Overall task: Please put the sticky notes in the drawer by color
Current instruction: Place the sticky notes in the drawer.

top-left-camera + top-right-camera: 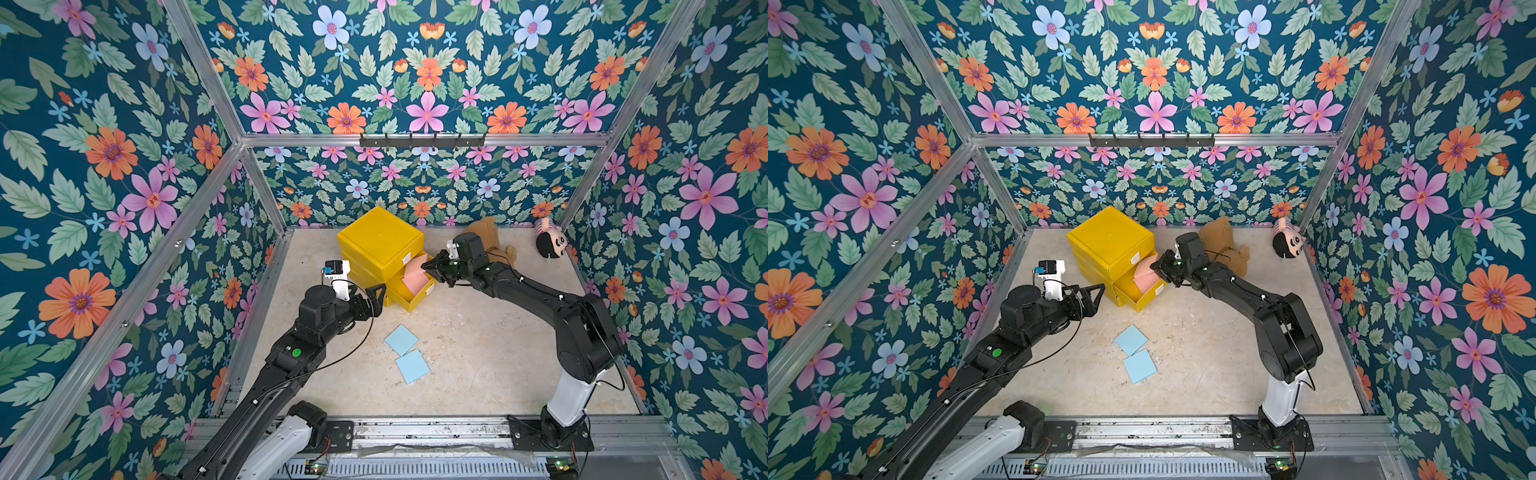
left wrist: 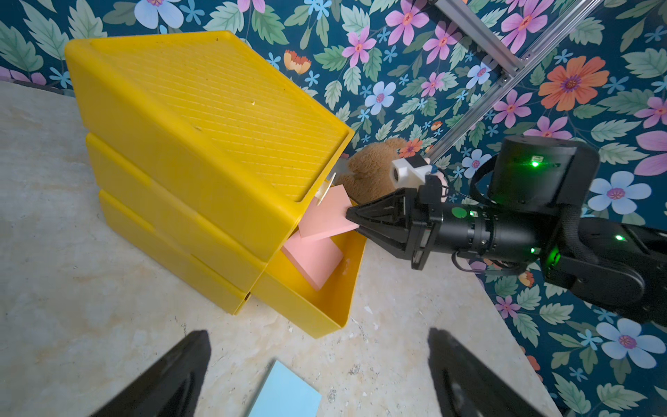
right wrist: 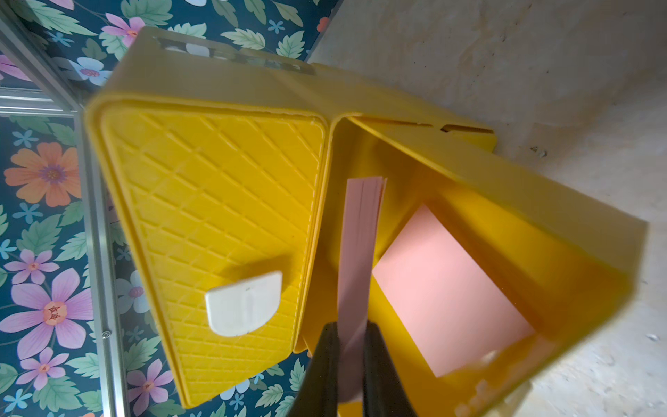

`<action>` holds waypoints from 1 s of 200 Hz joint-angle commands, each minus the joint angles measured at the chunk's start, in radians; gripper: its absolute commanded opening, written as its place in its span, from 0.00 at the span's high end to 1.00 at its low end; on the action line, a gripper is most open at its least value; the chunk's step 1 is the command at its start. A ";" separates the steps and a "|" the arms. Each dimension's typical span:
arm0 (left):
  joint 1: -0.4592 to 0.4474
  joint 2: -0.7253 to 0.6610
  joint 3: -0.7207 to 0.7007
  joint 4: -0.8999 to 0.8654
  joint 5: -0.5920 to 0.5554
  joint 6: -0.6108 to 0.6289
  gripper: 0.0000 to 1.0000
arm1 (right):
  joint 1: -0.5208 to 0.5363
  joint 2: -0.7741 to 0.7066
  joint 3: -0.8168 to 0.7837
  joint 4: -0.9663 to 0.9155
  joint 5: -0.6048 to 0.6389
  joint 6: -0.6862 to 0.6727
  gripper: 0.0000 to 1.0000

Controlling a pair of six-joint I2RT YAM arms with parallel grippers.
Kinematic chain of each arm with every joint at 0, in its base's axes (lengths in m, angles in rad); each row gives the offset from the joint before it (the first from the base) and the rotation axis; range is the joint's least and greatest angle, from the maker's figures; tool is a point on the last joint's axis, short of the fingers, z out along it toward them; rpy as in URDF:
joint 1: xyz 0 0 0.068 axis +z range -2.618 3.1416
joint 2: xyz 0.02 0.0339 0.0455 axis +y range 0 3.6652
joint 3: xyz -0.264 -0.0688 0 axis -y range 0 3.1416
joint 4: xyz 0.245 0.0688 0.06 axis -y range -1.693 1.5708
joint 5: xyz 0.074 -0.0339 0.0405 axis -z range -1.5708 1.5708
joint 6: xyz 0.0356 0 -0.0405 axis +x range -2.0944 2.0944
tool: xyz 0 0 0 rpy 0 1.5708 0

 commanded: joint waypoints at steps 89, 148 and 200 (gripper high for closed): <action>-0.001 -0.009 0.014 -0.028 -0.005 0.035 0.00 | 0.005 0.065 0.121 -0.073 0.030 -0.054 0.73; -0.001 -0.023 0.010 -0.026 0.003 0.026 0.00 | 0.005 -0.058 0.061 -0.106 0.101 -0.089 0.57; -0.001 -0.005 0.019 -0.002 0.013 0.009 0.00 | 0.023 -0.298 -0.191 -0.066 0.259 -0.150 0.52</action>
